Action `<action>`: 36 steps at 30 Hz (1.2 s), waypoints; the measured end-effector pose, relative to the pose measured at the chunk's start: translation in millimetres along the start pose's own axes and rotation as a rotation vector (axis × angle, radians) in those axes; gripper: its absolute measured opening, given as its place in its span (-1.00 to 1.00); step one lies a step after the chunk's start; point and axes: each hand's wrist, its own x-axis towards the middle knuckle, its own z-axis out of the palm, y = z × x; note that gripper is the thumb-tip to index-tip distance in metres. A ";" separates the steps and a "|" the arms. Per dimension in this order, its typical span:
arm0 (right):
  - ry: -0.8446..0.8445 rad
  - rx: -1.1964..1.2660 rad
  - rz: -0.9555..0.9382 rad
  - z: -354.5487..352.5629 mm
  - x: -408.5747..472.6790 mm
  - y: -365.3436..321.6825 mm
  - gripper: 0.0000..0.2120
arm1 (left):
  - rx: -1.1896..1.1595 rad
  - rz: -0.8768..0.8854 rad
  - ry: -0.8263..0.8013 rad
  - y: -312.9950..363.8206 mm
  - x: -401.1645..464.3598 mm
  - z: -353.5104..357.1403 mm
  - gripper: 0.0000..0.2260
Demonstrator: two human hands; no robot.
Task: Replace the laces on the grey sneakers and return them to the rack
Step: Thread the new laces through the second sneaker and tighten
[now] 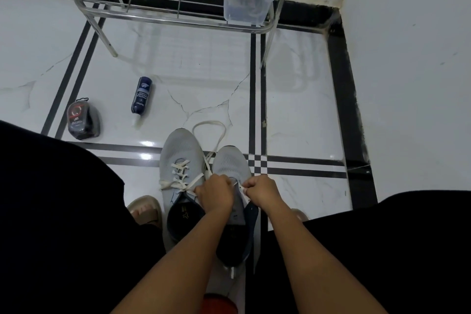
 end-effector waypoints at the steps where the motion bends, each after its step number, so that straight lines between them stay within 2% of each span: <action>1: 0.003 0.002 0.005 0.5 0.6 0.2 -0.81 | -0.008 0.012 0.013 -0.3 0.0 1.2 -0.78; 8: -0.009 -0.007 -0.009 2.4 4.1 3.4 -0.81 | 0.031 0.169 0.021 -5.2 3.9 5.8 -0.79; 13: -0.025 -0.035 -0.011 4.4 6.9 4.0 -0.81 | -0.047 0.115 0.058 -4.7 6.5 9.1 -0.81; 18: -0.041 -0.057 -0.041 7.8 7.8 6.7 -0.83 | 0.124 0.259 0.039 -2.0 3.7 10.8 -0.80; 26: -0.039 0.026 -0.045 10.5 8.8 1.1 -0.79 | -0.090 0.017 0.098 1.9 -3.8 16.0 -0.84; 30: -0.057 0.080 -0.004 11.3 10.9 2.7 -0.84 | -0.062 0.029 0.091 1.1 -3.2 17.6 -0.84; 33: 0.043 0.203 0.045 14.5 17.2 3.3 -0.89 | -0.046 0.067 0.084 0.0 0.3 17.3 -0.84; 36: 0.064 0.092 -0.030 23.2 24.5 2.1 -0.88 | -0.060 0.086 0.083 0.2 -0.3 16.6 -0.86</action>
